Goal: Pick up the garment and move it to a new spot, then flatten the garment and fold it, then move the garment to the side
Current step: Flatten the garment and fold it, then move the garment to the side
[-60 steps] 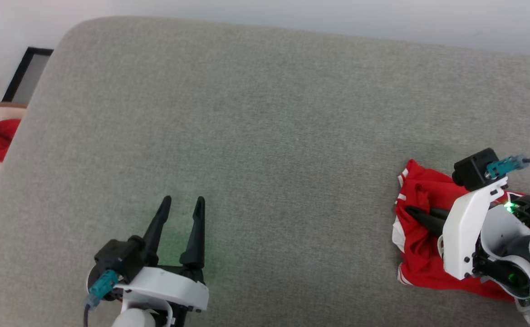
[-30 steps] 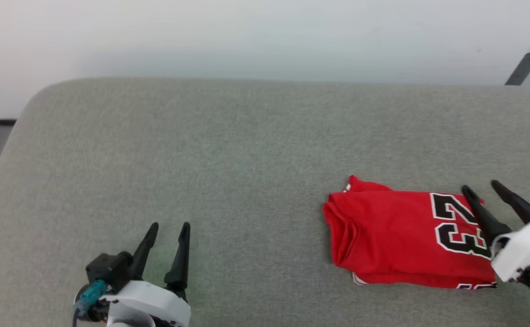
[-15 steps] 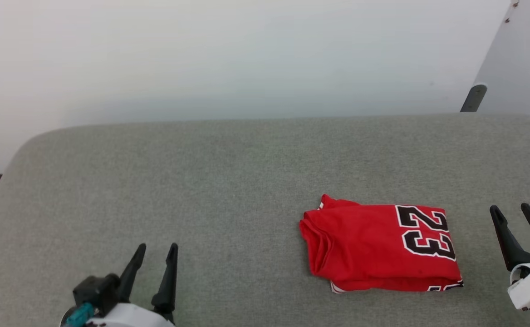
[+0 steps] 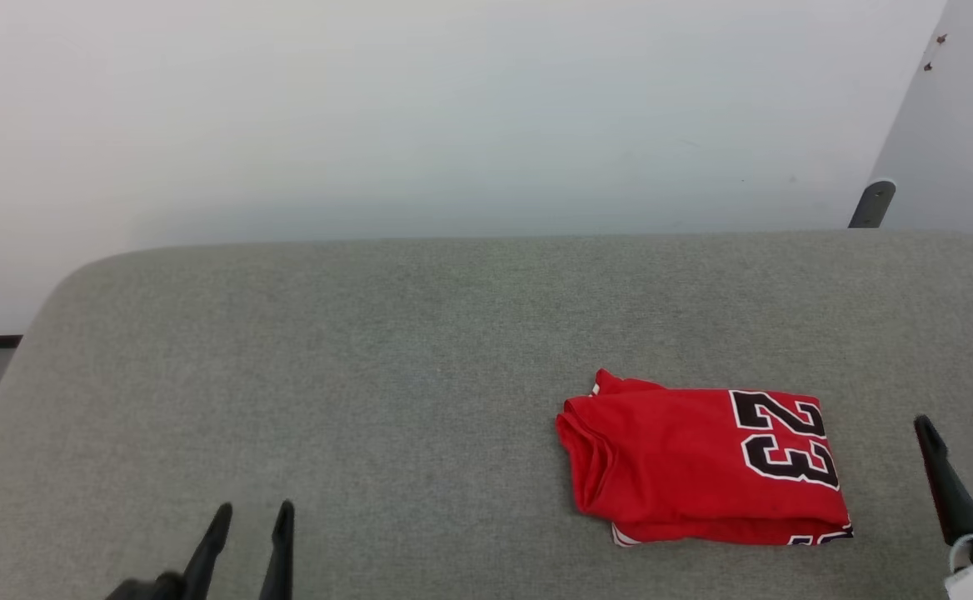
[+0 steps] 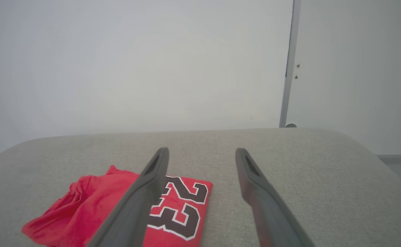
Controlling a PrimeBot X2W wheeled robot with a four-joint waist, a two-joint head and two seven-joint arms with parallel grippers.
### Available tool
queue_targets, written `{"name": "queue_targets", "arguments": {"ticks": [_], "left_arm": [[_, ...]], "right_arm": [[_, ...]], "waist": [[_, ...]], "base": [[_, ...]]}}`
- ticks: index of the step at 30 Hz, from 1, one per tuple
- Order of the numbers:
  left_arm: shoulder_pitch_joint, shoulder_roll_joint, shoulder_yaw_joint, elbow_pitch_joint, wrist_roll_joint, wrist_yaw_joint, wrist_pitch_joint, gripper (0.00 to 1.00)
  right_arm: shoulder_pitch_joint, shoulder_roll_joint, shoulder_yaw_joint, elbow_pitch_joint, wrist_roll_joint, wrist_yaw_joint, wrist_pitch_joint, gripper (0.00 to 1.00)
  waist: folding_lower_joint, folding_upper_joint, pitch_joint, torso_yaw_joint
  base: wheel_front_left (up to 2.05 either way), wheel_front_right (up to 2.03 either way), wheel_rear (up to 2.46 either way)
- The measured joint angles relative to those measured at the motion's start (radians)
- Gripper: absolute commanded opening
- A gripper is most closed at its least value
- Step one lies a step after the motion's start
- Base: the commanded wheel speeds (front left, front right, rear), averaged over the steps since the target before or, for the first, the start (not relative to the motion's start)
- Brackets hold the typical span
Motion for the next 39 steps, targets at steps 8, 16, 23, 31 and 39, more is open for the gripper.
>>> {"name": "queue_targets", "arguments": {"ticks": [8,16,23,31,39], "left_arm": [[0.089,-0.015,0.039,-0.072,0.003,0.006,0.0,1.0],[0.107,-0.019,0.034,-0.091,0.011,0.006,0.0,1.0],[0.103,-0.018,0.026,-0.093,0.012,0.009,0.0,1.0],[0.1,-0.02,0.022,-0.098,0.011,0.016,0.0,1.0],[0.062,-0.03,0.001,-0.09,0.009,0.018,0.001,1.0]], "right_arm": [[0.097,0.017,-0.088,-0.066,-0.02,0.0,0.0,1.0],[0.127,0.039,-0.119,-0.107,-0.03,0.0,0.015,1.0],[0.134,0.055,-0.132,-0.123,-0.038,0.0,0.024,1.0],[0.128,0.072,-0.137,-0.123,-0.025,0.0,0.068,1.0],[-0.07,0.059,-0.04,-0.026,-0.04,0.0,0.431,1.0]], "waist": [[0.0,0.0,-0.005,0.01],[0.0,0.0,-0.009,0.007],[0.0,0.0,-0.014,0.006],[0.0001,0.0,-0.008,0.009],[0.0,0.0,0.018,0.011]], "base": [[0.0,0.0,0.0],[0.0,0.0,0.0],[0.0,0.0,0.0],[0.0,0.0,0.0],[0.0,0.0,0.0]]}}
